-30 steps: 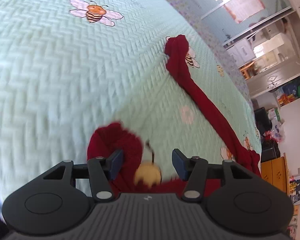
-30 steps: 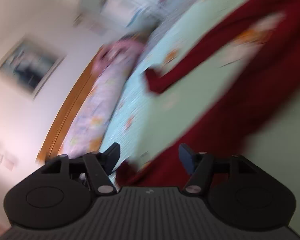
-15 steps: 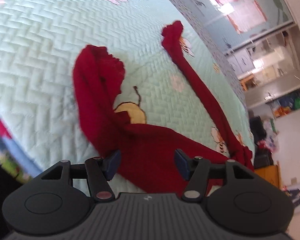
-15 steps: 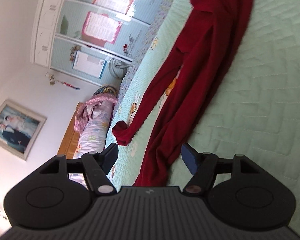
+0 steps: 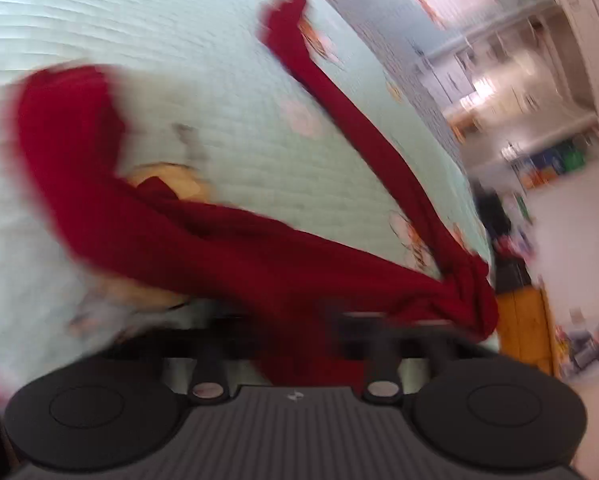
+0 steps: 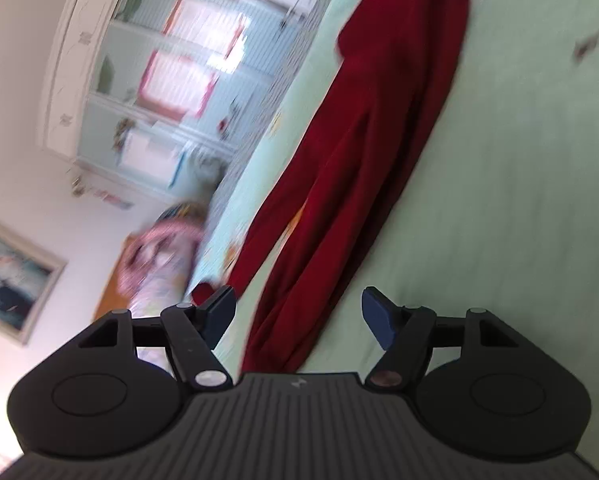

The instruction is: Fold clothes

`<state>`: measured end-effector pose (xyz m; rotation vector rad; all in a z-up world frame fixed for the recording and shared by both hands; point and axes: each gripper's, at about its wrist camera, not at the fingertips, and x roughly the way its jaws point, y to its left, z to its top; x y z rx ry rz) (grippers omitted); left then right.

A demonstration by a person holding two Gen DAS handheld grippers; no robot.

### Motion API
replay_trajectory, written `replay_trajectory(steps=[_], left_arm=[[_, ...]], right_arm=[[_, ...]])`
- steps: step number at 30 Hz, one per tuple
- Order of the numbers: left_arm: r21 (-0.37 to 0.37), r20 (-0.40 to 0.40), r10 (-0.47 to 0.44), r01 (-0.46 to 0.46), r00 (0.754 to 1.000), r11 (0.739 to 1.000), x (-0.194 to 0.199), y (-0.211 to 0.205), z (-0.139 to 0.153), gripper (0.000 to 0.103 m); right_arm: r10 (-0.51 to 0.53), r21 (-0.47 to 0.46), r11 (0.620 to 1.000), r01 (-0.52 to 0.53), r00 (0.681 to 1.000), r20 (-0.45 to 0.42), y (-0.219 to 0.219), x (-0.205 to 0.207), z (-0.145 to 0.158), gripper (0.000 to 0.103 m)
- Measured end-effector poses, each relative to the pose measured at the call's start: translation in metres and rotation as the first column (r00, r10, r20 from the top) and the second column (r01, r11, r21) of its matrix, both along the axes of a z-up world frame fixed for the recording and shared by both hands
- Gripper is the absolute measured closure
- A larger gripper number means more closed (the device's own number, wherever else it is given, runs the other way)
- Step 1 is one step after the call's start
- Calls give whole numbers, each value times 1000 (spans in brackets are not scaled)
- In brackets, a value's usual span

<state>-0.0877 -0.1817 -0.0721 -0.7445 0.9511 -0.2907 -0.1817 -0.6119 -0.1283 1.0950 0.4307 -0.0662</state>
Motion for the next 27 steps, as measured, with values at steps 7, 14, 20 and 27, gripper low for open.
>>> replay_trajectory(steps=[7, 14, 20, 27], left_arm=[[-23, 61, -30, 32, 998, 999, 19, -5, 15, 96], [3, 27, 6, -6, 1000, 1000, 7, 22, 25, 96], [10, 22, 55, -55, 998, 998, 9, 39, 27, 97], [-42, 62, 61, -58, 996, 997, 12, 53, 47, 97]], right_arm=[[-196, -312, 938, 151, 973, -118, -42, 49, 24, 32], [-204, -621, 782, 52, 963, -176, -57, 121, 50, 28], [-275, -692, 721, 27, 928, -250, -85, 154, 44, 101], [-376, -342, 888, 307, 914, -154, -148, 68, 31, 101]])
